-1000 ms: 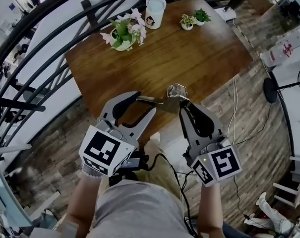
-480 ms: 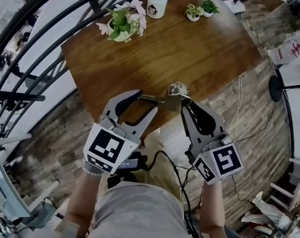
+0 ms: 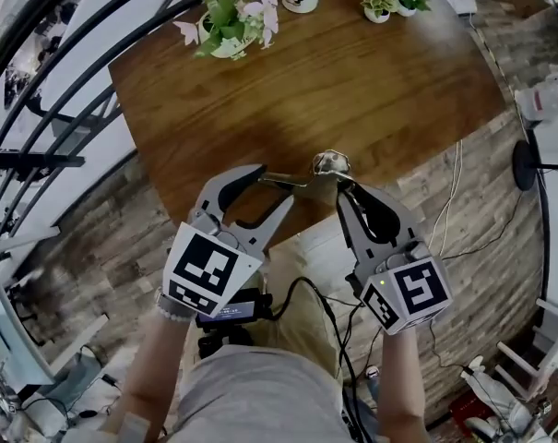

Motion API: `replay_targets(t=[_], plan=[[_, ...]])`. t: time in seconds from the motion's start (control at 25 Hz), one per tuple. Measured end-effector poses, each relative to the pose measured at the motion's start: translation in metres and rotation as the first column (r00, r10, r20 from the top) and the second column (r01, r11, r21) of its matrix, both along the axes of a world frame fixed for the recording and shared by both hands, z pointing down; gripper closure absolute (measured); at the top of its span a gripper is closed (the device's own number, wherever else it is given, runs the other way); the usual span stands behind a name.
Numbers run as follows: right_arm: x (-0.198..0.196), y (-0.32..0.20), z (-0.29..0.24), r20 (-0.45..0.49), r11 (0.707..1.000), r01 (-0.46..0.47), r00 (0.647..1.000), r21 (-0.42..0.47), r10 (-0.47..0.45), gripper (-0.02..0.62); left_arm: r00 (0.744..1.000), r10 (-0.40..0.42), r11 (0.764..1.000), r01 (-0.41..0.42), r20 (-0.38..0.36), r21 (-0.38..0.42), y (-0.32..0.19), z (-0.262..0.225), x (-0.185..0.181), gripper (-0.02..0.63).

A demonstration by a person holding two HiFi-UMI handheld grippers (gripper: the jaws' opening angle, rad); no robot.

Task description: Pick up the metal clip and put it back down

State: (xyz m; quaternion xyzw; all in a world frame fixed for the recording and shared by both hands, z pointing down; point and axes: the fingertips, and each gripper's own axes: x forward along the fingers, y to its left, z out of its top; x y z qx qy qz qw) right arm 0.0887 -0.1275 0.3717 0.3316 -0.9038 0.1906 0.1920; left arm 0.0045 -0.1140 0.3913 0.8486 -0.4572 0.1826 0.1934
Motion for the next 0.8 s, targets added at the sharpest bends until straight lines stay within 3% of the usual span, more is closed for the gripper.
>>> replay_targets(t=[0.8], plan=[[0.014,-0.022,0.089,-0.033,0.987,0.082,0.996,-0.141,-0.087,0.52,0.999,-0.024,0.982,0.03,0.034,-0.184,0.0,0.095,0.021,0.407]])
